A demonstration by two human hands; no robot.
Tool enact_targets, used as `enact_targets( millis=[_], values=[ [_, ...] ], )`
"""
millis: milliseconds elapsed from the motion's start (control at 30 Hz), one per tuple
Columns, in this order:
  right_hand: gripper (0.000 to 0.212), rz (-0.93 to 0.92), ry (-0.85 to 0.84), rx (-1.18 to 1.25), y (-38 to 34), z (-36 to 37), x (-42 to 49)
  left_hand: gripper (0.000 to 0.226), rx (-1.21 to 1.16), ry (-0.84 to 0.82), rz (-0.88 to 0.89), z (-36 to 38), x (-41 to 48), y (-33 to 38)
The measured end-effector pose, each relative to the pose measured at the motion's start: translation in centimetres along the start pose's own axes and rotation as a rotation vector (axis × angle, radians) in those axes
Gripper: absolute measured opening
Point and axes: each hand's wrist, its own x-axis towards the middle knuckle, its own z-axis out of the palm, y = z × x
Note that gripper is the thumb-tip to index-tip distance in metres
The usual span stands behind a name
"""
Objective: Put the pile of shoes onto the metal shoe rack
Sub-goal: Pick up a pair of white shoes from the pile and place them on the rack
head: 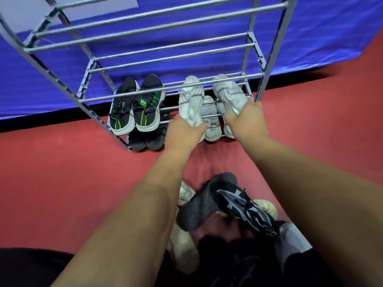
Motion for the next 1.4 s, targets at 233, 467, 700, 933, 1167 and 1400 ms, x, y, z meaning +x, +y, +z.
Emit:
enact_targets(
  millis=[233, 467, 700, 933, 1167, 1400],
  values=[
    [0.060, -0.039, 0.069, -0.043, 0.0, 3.1, 4.8, 0.072, 0.033, 0.035, 0.075, 3.1, 5.1, 1.2],
    [0.077, -0.055, 0.041, -0.124, 0.8, 4.3, 7.7, 0.090, 0.054, -0.001, 0.153, 6.5, 9.1, 2.5],
    [0.076, -0.070, -0.009, -0.237, 1.6, 5.0, 7.5, 0.105, 0.037, -0.096, 0.258, 7.9, 9.2, 1.2],
    [0.060, -0.126, 0.054, -0.253, 1.8, 5.3, 6.8, 0.099, 0.041, -0.166, 0.370, 7.4, 10.4, 0.6],
    [0.059, -0.204, 0.057, -0.258, 2.0, 4.9, 5.9, 0.084, 0.028, -0.268, 0.343, 6.5, 10.3, 1.2],
    [0.068, -0.095, 0.113, -0.182, 1.3, 4.6, 1.3, 0.046, -0.034, -0.172, 0.299, 4.1, 7.1, 0.0]
  ],
)
